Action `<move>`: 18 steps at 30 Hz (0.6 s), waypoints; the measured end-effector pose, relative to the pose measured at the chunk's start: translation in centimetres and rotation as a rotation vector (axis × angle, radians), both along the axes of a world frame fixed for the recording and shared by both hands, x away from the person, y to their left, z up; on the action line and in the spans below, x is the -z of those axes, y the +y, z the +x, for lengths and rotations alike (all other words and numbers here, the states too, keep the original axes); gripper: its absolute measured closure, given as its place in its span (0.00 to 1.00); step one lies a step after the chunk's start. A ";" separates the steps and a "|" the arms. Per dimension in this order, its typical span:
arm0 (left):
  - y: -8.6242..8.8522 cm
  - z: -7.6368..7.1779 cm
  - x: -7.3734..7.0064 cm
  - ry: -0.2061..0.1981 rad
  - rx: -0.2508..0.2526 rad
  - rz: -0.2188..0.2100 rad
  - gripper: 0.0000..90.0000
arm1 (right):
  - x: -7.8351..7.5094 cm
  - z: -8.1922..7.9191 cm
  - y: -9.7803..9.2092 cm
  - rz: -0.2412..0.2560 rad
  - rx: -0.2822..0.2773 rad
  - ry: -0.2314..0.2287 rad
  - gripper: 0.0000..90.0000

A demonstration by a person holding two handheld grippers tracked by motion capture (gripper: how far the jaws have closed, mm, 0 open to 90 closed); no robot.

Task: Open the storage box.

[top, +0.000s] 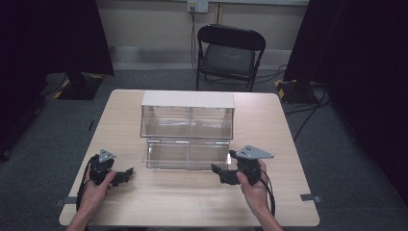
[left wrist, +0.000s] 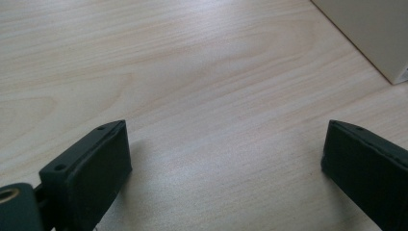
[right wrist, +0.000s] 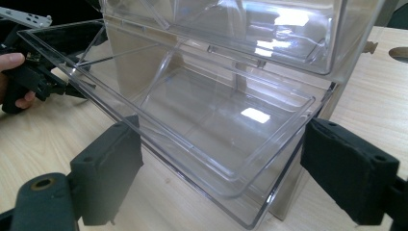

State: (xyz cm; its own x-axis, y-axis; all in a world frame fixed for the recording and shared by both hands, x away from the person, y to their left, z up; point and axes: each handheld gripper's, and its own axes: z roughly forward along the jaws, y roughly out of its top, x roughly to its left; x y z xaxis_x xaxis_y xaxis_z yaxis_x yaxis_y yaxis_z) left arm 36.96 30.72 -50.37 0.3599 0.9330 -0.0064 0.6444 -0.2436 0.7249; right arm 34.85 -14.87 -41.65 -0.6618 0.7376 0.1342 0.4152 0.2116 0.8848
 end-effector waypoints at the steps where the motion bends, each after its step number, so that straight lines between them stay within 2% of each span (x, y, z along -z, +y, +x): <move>1: 0.0 0.0 0.0 0.000 0.000 0.000 0.03 | -0.1 0.0 0.0 0.001 0.001 0.002 0.15; 18: 0.0 0.0 0.0 0.000 0.000 0.000 0.03 | -0.2 0.3 0.0 0.011 0.002 0.010 0.15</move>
